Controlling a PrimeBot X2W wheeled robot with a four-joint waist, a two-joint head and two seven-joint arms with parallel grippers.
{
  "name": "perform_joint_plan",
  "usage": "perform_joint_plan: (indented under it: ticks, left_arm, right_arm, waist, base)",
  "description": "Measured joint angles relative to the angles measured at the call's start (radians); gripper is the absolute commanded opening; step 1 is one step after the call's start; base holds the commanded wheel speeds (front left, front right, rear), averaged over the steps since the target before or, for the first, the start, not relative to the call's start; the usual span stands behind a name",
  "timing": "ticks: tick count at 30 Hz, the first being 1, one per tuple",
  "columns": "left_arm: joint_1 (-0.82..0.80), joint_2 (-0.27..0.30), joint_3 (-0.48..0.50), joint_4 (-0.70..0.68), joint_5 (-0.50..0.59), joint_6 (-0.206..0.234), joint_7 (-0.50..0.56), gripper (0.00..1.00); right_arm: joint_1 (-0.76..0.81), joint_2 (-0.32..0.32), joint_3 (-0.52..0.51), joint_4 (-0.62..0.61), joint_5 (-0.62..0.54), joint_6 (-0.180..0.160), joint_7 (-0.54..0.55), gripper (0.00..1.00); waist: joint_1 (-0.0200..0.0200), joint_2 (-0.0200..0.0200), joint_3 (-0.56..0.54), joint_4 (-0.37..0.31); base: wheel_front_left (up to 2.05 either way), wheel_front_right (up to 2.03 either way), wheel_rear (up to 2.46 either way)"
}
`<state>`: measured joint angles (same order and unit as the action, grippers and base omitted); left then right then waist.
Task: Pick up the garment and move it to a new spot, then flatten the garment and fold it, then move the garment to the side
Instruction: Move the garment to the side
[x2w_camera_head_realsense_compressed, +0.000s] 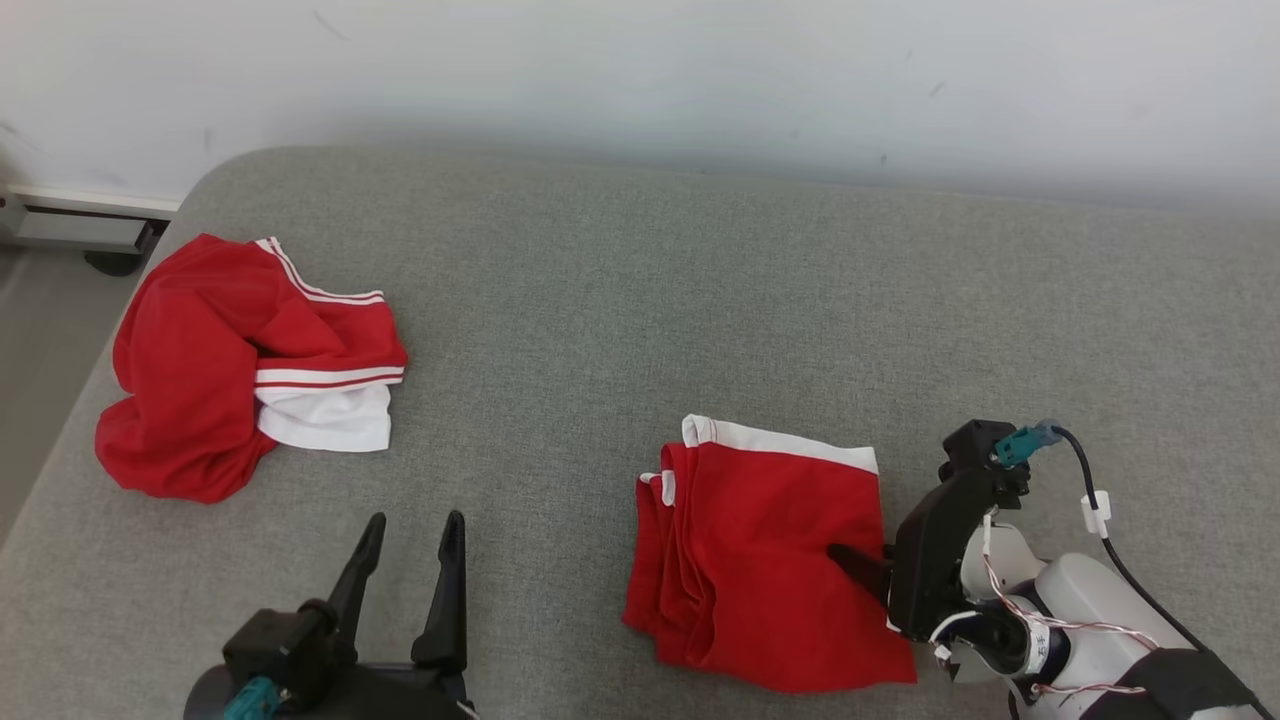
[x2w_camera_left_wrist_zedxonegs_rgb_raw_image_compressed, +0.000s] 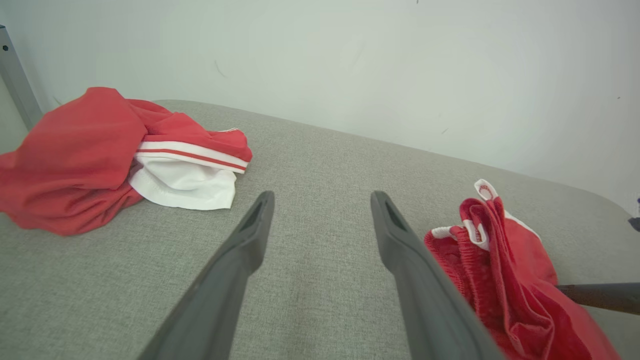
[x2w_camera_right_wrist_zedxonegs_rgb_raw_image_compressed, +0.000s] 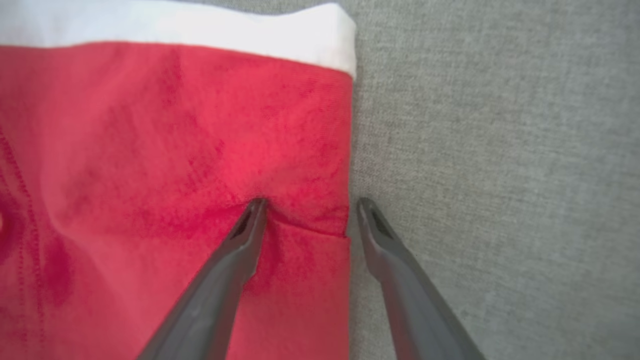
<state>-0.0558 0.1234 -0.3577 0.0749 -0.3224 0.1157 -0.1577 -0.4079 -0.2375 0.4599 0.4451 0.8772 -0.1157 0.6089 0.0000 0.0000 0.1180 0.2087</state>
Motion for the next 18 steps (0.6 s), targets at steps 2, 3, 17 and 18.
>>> perform_joint_plan:
  ticks: [2, 3, 17, 18]
  left_arm:
    - [-0.012, -0.003, 0.002, 0.002, -0.004, 0.004, 0.0, 1.0]
    - [-0.016, -0.005, 0.006, 0.002, -0.004, 0.004, 0.0, 1.0]
    - [-0.01, -0.008, 0.031, 0.012, -0.021, 0.007, -0.003, 1.0]
    - [-0.009, -0.008, 0.033, 0.012, -0.021, 0.007, -0.006, 1.0]
  right_arm:
    - [-0.01, 0.006, -0.003, 0.007, 0.005, 0.0, 0.004, 0.0]
    - [-0.013, 0.01, -0.004, 0.011, 0.008, 0.0, 0.009, 0.0]
    - [-0.097, -0.061, -0.09, 0.042, 0.047, 0.02, 0.007, 0.0]
    - [-0.102, -0.077, -0.095, 0.041, 0.046, 0.021, 0.007, 0.0]
  waist:
    - [0.0, 0.0, 0.003, 0.002]
    - [0.0, 0.0, 0.003, 0.003]
    - [0.0001, 0.0001, -0.007, -0.033]
    - [0.0, 0.0001, -0.008, -0.038]
  base:
    - [0.0, 0.0, 0.0]
    - [0.0, 0.0, 0.0]
    - [0.0, 0.0, 0.0]
    - [0.0, 0.0, 0.0]
